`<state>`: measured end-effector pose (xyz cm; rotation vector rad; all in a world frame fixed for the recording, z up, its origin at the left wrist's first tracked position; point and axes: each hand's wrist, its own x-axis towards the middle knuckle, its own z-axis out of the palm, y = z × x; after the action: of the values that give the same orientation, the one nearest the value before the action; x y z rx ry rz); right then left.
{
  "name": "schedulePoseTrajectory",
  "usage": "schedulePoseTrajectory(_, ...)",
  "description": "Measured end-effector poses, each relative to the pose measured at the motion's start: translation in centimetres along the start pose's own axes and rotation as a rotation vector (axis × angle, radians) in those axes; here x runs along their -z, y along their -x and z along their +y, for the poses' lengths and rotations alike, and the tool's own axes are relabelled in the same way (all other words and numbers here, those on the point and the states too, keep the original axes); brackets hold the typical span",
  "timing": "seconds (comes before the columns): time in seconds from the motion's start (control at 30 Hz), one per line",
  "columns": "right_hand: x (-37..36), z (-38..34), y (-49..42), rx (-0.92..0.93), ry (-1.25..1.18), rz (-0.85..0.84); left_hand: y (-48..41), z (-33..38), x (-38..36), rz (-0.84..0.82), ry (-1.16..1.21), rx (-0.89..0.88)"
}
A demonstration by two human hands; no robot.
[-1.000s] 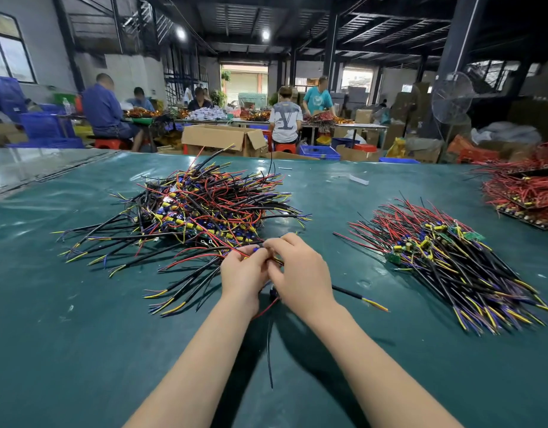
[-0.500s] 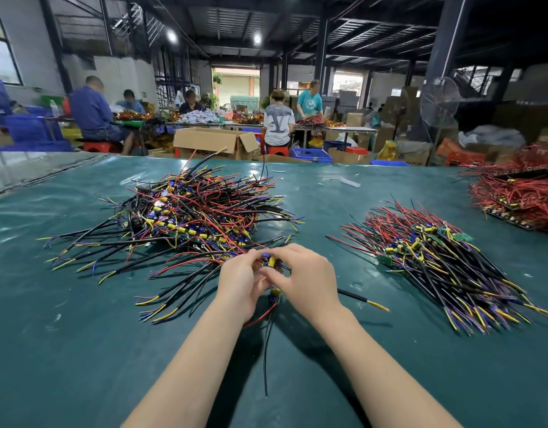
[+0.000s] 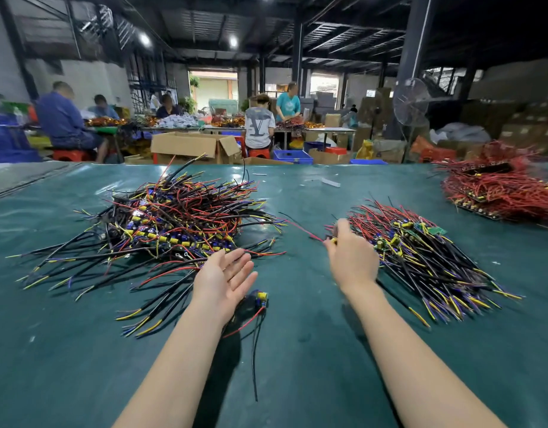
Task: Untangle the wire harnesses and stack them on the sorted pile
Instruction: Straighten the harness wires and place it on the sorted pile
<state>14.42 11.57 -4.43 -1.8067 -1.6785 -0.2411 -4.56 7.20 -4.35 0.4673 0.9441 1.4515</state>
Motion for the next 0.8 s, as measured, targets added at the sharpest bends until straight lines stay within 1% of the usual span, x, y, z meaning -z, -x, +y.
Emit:
schedulePoseTrajectory(0.07, 0.9, 2.0, -1.6, -0.114, 0.033, 0.06, 0.0, -0.2, -0.3, -0.008, -0.043, -0.005)
schedulePoseTrajectory(0.17, 2.4, 3.6, -4.8, -0.139, 0.077, 0.198, 0.1, -0.1, -0.4, -0.01, -0.035, -0.004)
schedulePoseTrajectory(0.23, 3.3, 4.6, -6.5, -0.136, 0.129, 0.231, 0.2, -0.2, -0.4, -0.007, -0.023, 0.011)
schedulePoseTrajectory(0.27, 3.3, 5.2, -6.9, -0.129, 0.17, 0.204, 0.2, -0.2, -0.4, -0.004, -0.018, 0.015)
schedulePoseTrajectory(0.3, 3.0, 5.9, -6.9, -0.118, 0.225, 0.137, 0.2, -0.3, -0.4, 0.001, -0.021, 0.015)
schedulePoseTrajectory(0.4, 0.7, 7.9, -4.8, -0.162, 0.417, -0.162, 0.2, -0.2, -0.3, 0.022, -0.123, -0.023)
schedulePoseTrajectory(0.43, 0.0, 8.5, -4.0, -0.175, 0.479, -0.213, 0.2, -0.1, -0.2, 0.032, -0.196, -0.068)
schedulePoseTrajectory(0.47, -0.5, 8.8, -3.5, -0.183, 0.513, -0.216, 0.1, -0.1, -0.1, 0.044, -0.291, -0.14)
schedulePoseTrajectory(0.5, -0.7, 8.6, -3.3, -0.194, 0.505, -0.185, -0.1, 0.0, 0.0, 0.055, -0.403, -0.235)
schedulePoseTrajectory(0.57, -0.8, 7.3, -3.2, -0.228, 0.398, -0.081, -0.3, 0.5, 0.0, 0.082, -0.654, -0.437)
schedulePoseTrajectory(0.63, -0.8, 4.8, -3.3, -0.251, 0.219, 0.044, -0.6, 1.0, 0.3, 0.095, -0.942, -0.569)
schedulePoseTrajectory(0.67, -0.8, 3.3, -3.1, -0.252, 0.108, 0.076, -0.7, 1.2, 0.5, 0.065, -1.11, -0.581)
schedulePoseTrajectory(0.7, -0.9, 1.7, -2.7, -0.231, -0.009, 0.069, -0.8, 1.2, 0.7, 0.011, -1.272, -0.544)
schedulePoseTrajectory(0.73, -1.0, 0.0, -2.0, -0.182, -0.13, 0.019, -0.9, 1.0, 0.9, -0.054, -1.413, -0.471)
schedulePoseTrajectory(0.8, -1.6, -3.2, 0.0, -0.065, -0.314, -0.183, -1.1, 0.3, 1.3, -0.147, -1.618, -0.344)
